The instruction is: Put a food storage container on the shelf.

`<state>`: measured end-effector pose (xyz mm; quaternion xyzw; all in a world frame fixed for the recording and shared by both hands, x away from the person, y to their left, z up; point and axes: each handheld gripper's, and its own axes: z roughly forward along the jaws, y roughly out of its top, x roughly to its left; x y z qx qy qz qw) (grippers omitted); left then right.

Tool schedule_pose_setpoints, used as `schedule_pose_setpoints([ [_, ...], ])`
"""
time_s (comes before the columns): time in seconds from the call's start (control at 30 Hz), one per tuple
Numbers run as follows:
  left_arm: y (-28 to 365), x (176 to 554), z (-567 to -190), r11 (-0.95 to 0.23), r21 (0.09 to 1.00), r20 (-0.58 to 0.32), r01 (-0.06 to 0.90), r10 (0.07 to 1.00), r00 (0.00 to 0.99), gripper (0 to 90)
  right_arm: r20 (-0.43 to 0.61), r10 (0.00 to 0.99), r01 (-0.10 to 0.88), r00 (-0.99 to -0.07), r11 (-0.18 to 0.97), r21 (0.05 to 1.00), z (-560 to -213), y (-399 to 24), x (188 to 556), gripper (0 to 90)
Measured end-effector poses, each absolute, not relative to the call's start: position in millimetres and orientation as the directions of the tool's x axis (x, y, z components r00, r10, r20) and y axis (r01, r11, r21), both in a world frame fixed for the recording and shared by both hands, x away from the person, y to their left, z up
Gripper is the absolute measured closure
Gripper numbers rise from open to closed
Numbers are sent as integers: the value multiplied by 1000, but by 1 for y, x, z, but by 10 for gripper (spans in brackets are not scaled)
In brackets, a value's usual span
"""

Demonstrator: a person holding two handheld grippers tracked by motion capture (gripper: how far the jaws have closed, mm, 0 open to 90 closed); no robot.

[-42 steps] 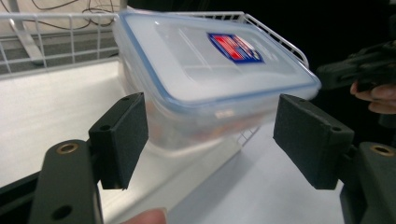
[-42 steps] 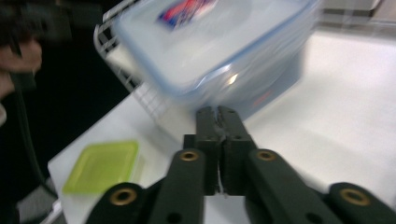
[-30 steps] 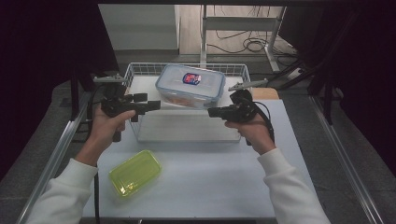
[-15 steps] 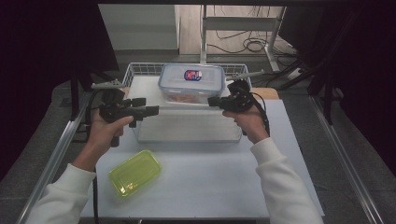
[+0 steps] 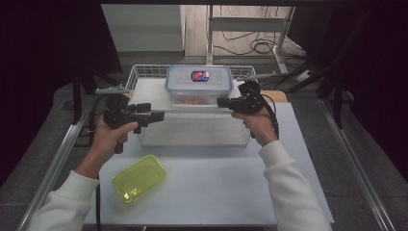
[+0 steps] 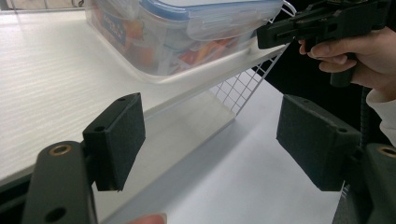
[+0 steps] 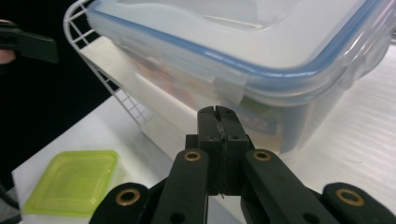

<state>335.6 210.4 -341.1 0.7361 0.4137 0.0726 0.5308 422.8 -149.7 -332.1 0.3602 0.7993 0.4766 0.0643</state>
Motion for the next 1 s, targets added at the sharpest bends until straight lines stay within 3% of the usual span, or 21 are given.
schedule_pose_setpoints([
  [0.23, 214, 324, -348, -81, 834, -359, 546, 673, 647, 230, 239, 594, 480, -768, 288, 828, -335, -160, 400, 870],
  [0.27, 215, 319, -350, -80, 830, -367, 552, 667, 648, 230, 241, 590, 479, -771, 288, 829, -336, -161, 396, 846],
  [0.37, 217, 307, -361, -89, 818, -377, 569, 664, 646, 232, 227, 595, 478, -771, 305, 824, -343, -168, 380, 664],
  [0.63, 220, 277, -399, -119, 794, -373, 596, 678, 633, 228, 169, 611, 457, -773, 353, 817, -370, -188, 339, 439],
  [1.0, 213, 255, -436, -203, 753, -338, 625, 696, 634, 223, 227, 619, 526, -752, 357, 772, -414, -210, 312, 390],
])
